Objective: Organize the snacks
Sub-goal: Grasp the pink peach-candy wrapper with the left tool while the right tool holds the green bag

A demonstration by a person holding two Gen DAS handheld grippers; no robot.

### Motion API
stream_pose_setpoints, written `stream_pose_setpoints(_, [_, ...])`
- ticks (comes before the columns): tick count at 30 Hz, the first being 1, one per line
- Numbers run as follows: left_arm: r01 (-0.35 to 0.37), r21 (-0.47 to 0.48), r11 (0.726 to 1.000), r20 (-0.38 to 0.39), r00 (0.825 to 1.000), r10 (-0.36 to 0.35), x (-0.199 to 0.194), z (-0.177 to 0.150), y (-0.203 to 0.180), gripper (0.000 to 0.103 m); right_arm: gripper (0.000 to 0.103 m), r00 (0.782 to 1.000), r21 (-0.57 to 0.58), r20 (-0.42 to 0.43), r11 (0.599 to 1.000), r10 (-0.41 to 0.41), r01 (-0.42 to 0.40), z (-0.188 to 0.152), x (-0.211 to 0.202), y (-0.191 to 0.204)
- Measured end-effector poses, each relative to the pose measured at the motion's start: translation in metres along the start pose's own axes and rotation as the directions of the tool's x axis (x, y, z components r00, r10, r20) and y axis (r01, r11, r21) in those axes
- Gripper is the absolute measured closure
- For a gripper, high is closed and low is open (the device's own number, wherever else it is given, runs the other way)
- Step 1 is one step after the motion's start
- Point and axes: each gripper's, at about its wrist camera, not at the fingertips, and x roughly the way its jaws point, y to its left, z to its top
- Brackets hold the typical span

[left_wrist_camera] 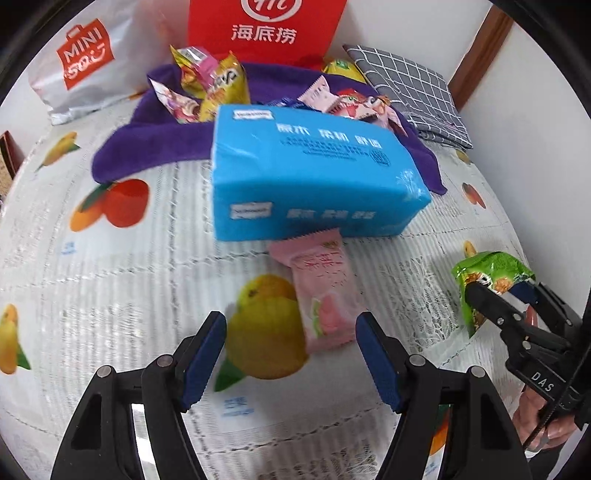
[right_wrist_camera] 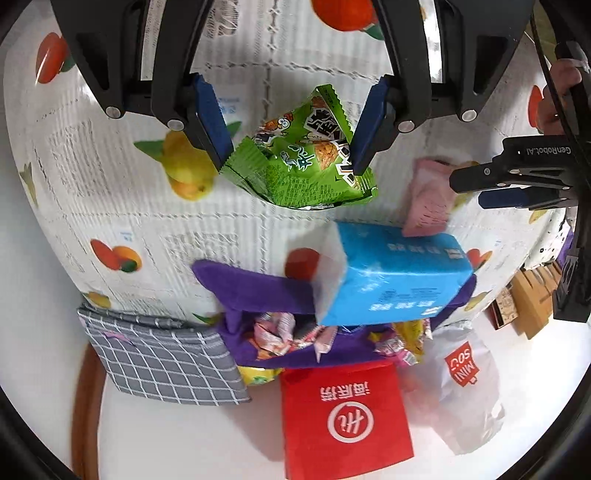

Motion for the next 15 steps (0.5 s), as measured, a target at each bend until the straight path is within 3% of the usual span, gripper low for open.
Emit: stream_pose_setpoints(15, [-0.051,0.009,0.999,0.010,0.999,0.051,0.017,0.009,-0.018,0.033,0.040,1.000,0.068,-0.019,0.998,0.008,-0.007,-0.015,0.012,-0.027])
